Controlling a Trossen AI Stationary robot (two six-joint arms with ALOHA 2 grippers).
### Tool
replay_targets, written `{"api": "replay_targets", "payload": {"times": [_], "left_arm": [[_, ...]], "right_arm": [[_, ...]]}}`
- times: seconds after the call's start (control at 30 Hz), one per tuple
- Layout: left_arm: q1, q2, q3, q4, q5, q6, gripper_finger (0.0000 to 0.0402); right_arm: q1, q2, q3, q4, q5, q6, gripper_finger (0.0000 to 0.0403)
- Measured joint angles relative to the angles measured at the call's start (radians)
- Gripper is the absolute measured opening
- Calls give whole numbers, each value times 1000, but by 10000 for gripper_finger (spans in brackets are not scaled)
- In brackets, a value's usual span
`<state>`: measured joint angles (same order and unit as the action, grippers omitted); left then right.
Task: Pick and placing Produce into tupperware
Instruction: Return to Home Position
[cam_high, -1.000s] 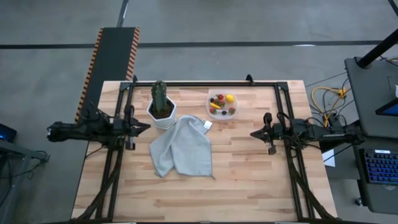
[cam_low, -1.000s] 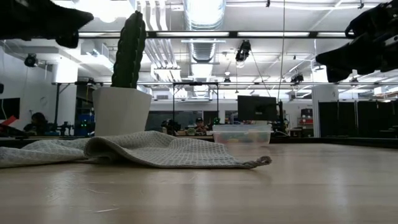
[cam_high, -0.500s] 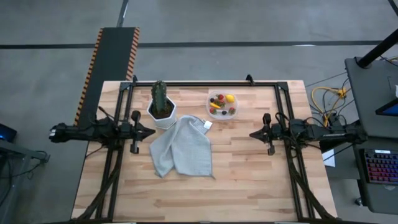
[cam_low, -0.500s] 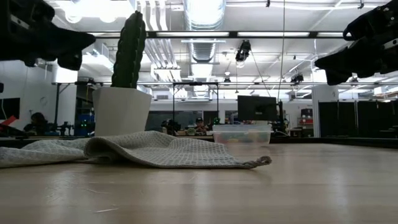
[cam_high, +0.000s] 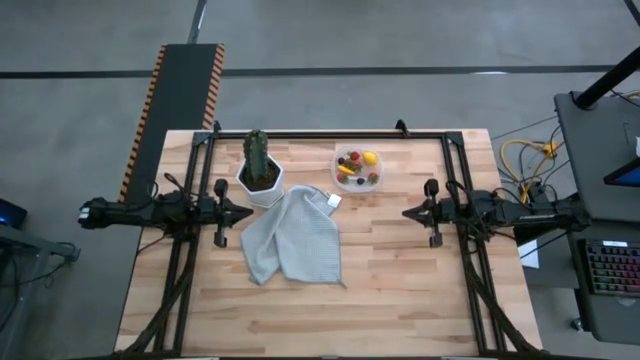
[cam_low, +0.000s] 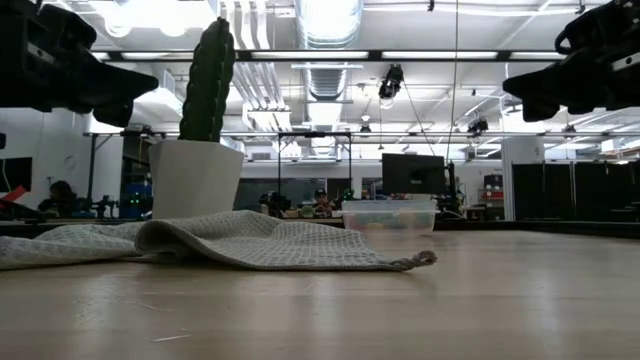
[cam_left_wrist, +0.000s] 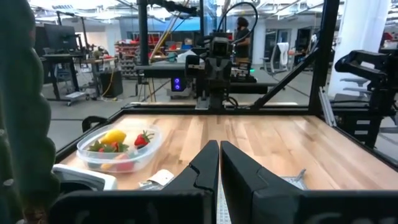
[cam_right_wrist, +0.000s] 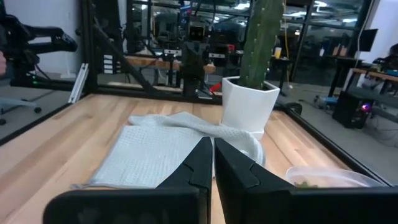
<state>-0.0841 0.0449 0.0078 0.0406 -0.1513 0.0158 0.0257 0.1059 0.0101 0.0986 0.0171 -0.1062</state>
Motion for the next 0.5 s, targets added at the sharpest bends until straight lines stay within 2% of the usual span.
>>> {"api": "replay_targets", "payload": {"times": [0.33,0.43,0.5], "left_arm": [[0,1,-1,-3,-5,2,0],[0,4,-1,-5,4,15,0],[0,7,-1,-6,8,16,0]], "right_arm": [[0,0,0,1,9,41,8],[0,0,0,-33,-30,67,8],[0,1,0,-55,-4,78,8]]}}
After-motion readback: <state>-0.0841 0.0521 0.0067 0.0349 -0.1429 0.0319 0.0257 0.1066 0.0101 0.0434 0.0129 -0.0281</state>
